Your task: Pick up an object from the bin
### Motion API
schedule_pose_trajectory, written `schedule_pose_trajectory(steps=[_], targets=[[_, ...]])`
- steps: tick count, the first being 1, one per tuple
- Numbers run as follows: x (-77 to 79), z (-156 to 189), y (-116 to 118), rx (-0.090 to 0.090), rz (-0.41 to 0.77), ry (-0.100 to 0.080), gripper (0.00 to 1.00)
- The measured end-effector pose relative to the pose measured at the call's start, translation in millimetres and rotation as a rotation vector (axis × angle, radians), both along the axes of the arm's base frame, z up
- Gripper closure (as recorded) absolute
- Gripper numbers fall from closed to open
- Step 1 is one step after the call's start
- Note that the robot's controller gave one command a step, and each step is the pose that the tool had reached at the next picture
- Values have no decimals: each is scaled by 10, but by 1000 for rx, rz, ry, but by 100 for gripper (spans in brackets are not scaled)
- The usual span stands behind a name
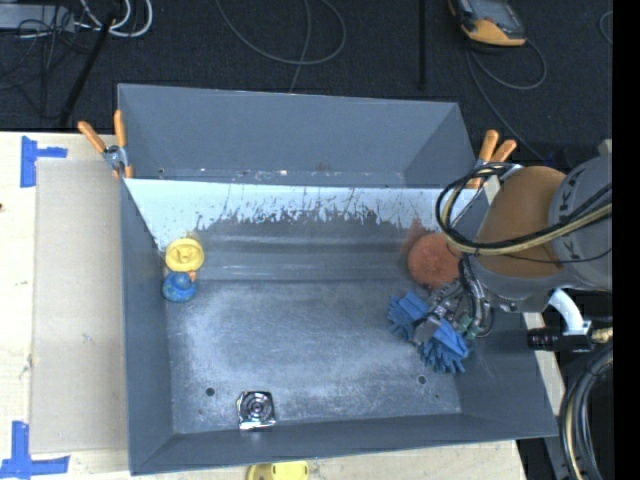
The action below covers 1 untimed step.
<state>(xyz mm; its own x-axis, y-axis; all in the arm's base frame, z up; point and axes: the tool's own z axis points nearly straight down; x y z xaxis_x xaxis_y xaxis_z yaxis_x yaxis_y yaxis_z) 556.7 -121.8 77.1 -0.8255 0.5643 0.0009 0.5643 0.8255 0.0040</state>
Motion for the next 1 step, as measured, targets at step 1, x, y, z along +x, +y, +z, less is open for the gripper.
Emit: schedule_pose_trajectory(steps=[1], targets=[[-11,164,-5,0,0,5,100]])
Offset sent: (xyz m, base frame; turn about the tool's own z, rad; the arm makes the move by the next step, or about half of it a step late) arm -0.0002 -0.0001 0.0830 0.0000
